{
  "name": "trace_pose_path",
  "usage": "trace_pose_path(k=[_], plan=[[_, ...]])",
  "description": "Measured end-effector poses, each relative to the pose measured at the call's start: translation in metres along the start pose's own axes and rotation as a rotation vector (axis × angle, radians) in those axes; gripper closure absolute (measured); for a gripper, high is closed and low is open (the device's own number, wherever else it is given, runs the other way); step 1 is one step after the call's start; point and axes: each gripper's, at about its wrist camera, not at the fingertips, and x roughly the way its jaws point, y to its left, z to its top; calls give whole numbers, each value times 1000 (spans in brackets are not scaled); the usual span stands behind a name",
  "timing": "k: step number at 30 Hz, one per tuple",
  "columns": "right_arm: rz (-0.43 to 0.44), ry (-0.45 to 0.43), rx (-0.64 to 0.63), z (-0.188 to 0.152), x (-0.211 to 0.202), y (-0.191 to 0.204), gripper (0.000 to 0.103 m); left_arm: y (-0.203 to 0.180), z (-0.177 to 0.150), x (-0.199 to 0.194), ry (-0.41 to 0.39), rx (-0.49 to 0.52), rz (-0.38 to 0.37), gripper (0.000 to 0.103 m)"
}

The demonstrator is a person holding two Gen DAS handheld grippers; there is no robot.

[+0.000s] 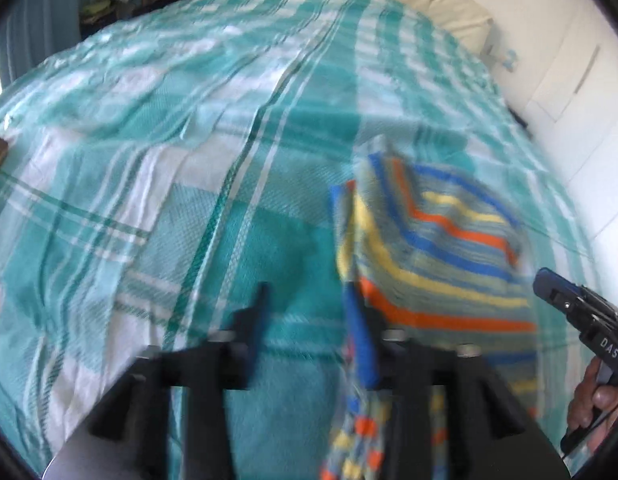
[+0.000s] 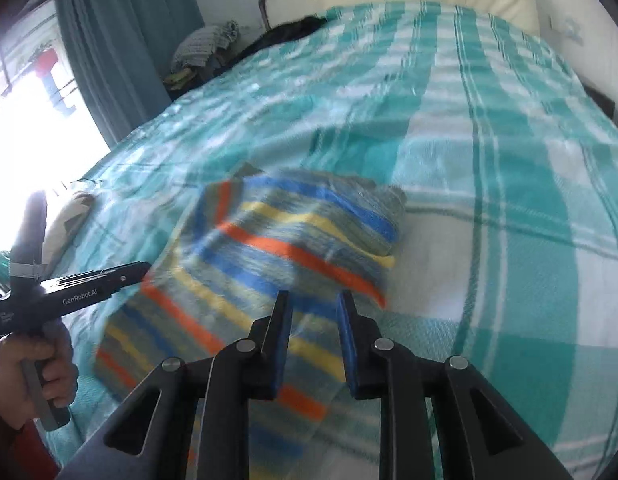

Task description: Fold small clothes

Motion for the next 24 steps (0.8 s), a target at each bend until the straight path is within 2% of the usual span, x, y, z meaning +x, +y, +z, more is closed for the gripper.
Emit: trace_pose_path(k=[1,2,4,6,7,8,9,10,12,14,16,19,24], plan=[[7,-10,-10,-2,-8,6,79,-5,-4,-13,-27,12,-23,31],[21,-16,-27,-7,-19,13,79,-11,-8,-23,-44,27,-46,27],[65,-14,-49,-21,-33,29,79,-24,-16,-26,-26,62,-66,28],[95,25,-63,-41,-31,43,77,-33,-33,-9,72,120,-15,72],[91,78,-54,-61,-21,45,77,-32,-44,7,146,131,10,91],[75,145,-40,-78,-8,42,77,-26,-55,16,176,115,-8,87],[66,185,-17,-95,2,38,76,-22,-60,13,145,111,-13,86],[85,121,10,-106,-4,33,78,-22,-61,8,134,123,4,82],[86,115,48,-108,-15,29,78,-21,-60,-3,136,112,33,73],[59,119,106,-108,-30,27,76,-18,-59,-18,130,99,79,48],[-9,106,122,-115,-47,29,47,-16,-61,-32,105,103,117,29],[5,42,135,-135,-78,32,37,-16,-63,-50,62,125,137,22],[-8,48,160,-165,-99,29,37,-14,-67,-64,47,140,175,22]])
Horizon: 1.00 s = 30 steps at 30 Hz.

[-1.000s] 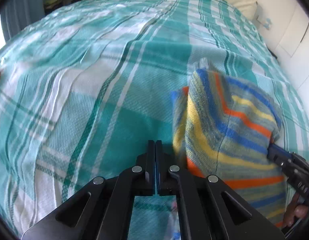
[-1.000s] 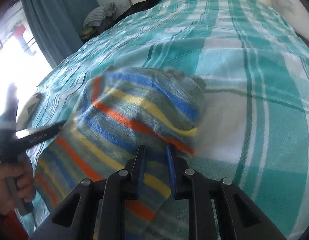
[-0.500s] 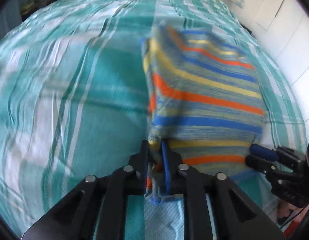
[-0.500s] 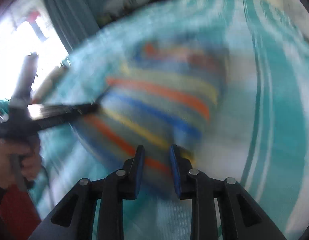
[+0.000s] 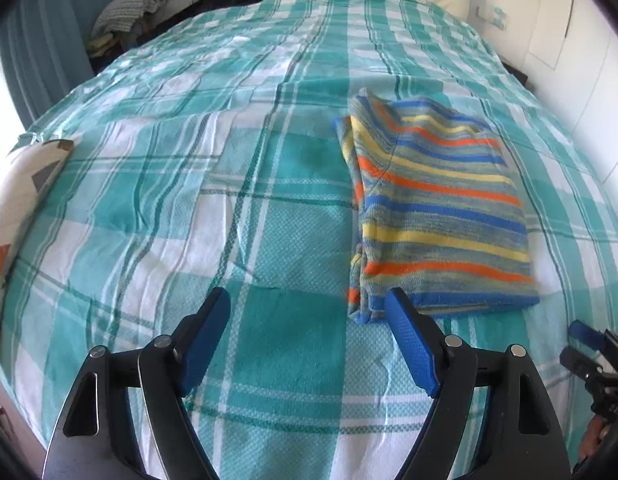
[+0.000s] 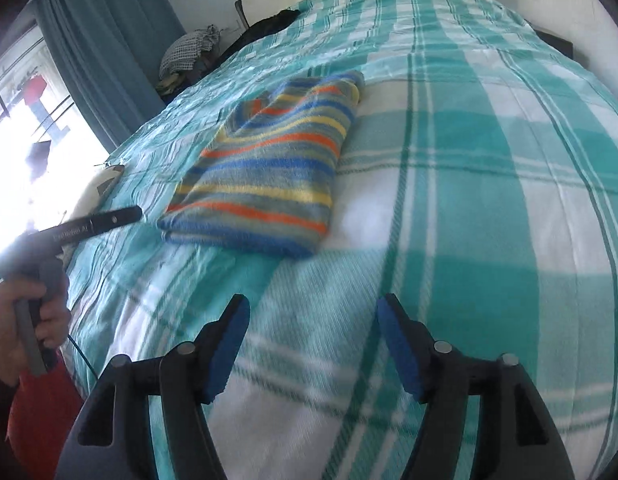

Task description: Fold small clothes

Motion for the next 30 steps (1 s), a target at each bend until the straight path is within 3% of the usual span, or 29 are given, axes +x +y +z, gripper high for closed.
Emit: trace_pose_path(k=[11,12,14,16,20,25,27,29,30], plan=[[-6,4,36,-12,-7,-10,35,-6,-1,-11,-15,38,31,19],[-3,5,36,-11,-6,-10,35,-3,2,-9,-15,23,4,17],[15,8,38,-5,-3,-12,35,8,10,-6,-28,-29,-117,15],[43,2,60,9,0,-18,34,22,25,2,-31,-94,-215,12],[89,-46,143,51,9,-32,27,26,51,39,34,-128,-286,9],[186,-47,240,108,51,-45,26,8,68,82,115,-115,-367,8],[228,-27,294,125,81,-49,26,-3,69,99,141,-103,-361,8],[279,9,327,133,109,-48,26,-17,67,109,145,-72,-307,8],[268,22,302,136,122,-41,35,-23,66,109,138,-57,-274,9]])
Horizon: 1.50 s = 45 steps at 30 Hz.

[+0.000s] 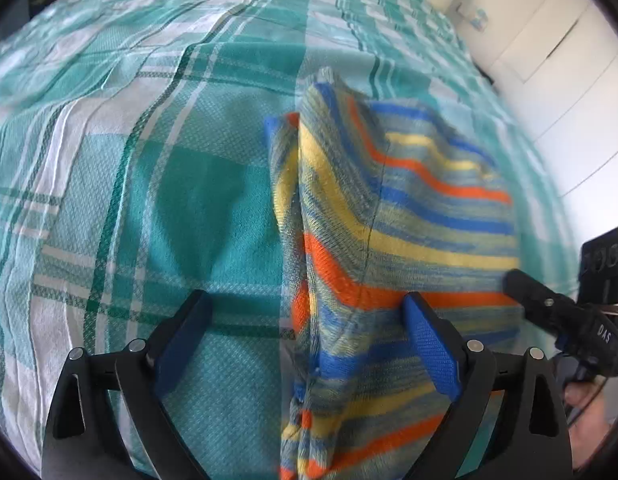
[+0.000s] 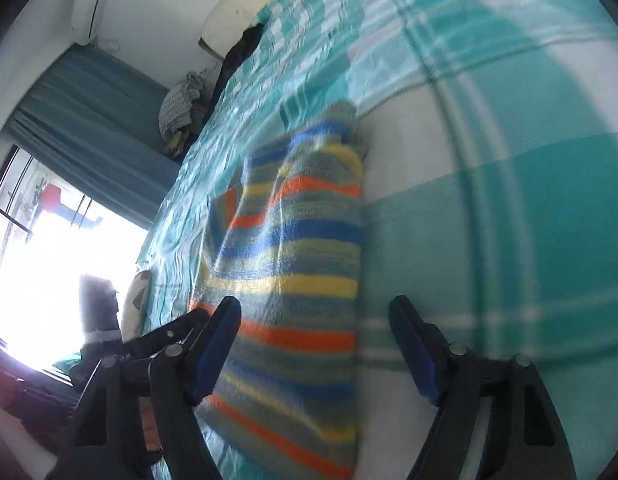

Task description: Fold small clothes

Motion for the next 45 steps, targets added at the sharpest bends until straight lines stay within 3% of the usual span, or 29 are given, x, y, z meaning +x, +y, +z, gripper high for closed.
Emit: trace_pose_path(k=[1,2,3,4,6,7,9,12,18,21,23,24,25,26,28,31,35,41,45], plan=[[-41,10,-58,-1,11,9,57,-6,-1,1,-6,22,29,29],[-91,30,-107,-3,20,16,65,-15,-3,3,-5,53,39,62],[-173,33,-163,-6,27,26,66,-23,-4,5,4,72,20,77],[-236,33,-214,-8,30,36,69,-32,-4,5,3,91,47,84],[-413,30,-404,-18,39,68,71,-50,-6,3,-22,151,143,87],[-525,17,-565,-29,46,92,73,-56,-7,1,-33,169,174,88],[-590,-13,-684,-41,46,113,75,-59,-6,-13,-65,168,176,89],[-526,-81,-634,-32,19,118,76,-57,1,-46,-127,165,123,90],[-414,-227,-587,-12,-55,147,77,-94,12,-111,-243,234,60,90],[-343,-220,-504,-8,-91,143,76,-100,-1,-119,-196,216,-1,85],[-308,-129,-425,-13,-97,122,71,-89,-32,-100,-87,169,-2,55],[-317,-88,-398,-20,-98,112,56,-83,-49,-91,-57,159,29,47],[-359,-45,-374,-33,-98,96,30,-75,-71,-83,-32,152,74,40],[-412,-16,-358,-53,-101,77,20,-67,-94,-81,-16,150,116,40],[-467,16,-328,-97,-116,47,18,-58,-135,-90,-24,150,162,36],[-534,30,-263,-148,-147,23,17,-66,-181,-119,-92,183,266,15],[-582,15,-235,-201,-183,38,15,-99,-204,-161,-188,255,375,3],[-553,-42,-308,-223,-226,90,7,-132,-210,-211,-247,235,391,2],[-551,-79,-369,-225,-254,123,3,-139,-218,-233,-194,174,371,2]])
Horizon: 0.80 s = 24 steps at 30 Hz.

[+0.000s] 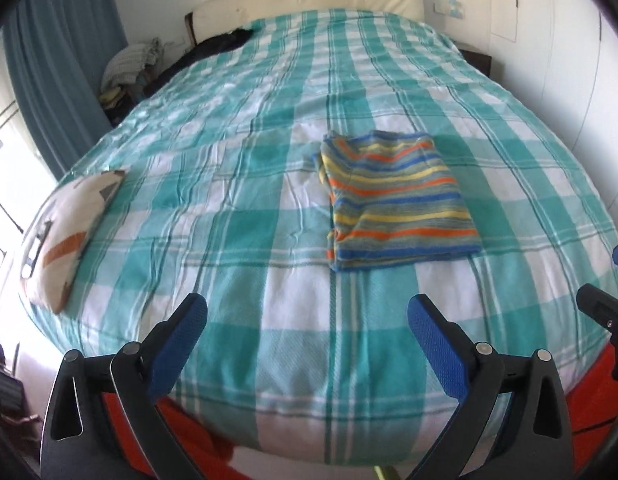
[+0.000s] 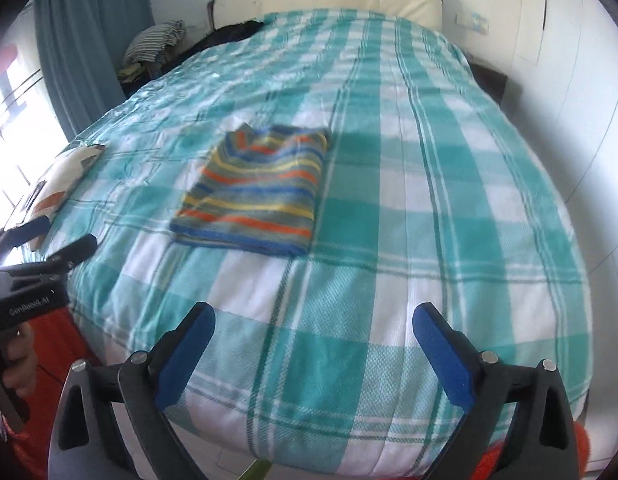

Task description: Fold small clothes

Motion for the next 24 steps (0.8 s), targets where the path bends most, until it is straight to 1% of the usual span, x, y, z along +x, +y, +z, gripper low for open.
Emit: trace_pose_path(k=[1,3,7,8,13,17,22,24], plan=[[-3,-8,-13,2,-10,4,2,0,-2,-5,27,-14,-7,2],[-16,-14,-22,1,-22,10,2,-3,-8,-15,42,-9,-11,2],[5,-11,-18,-7,-39,21,2,-12,-20,-41,18,27,14,2],[12,-5,-18,-9,-43,25,2,-13,-23,-45,22,28,14,2],[22,27,-48,-21,-54,42,2,-13,-32,-60,61,29,-32,2],[17,60,-43,-26,-65,48,2,-12,-38,-69,65,40,-28,2],[-9,81,-73,-33,-75,55,2,-4,-41,-75,77,12,-42,2],[-6,83,-70,-35,-78,56,2,-3,-42,-79,76,11,-42,2]])
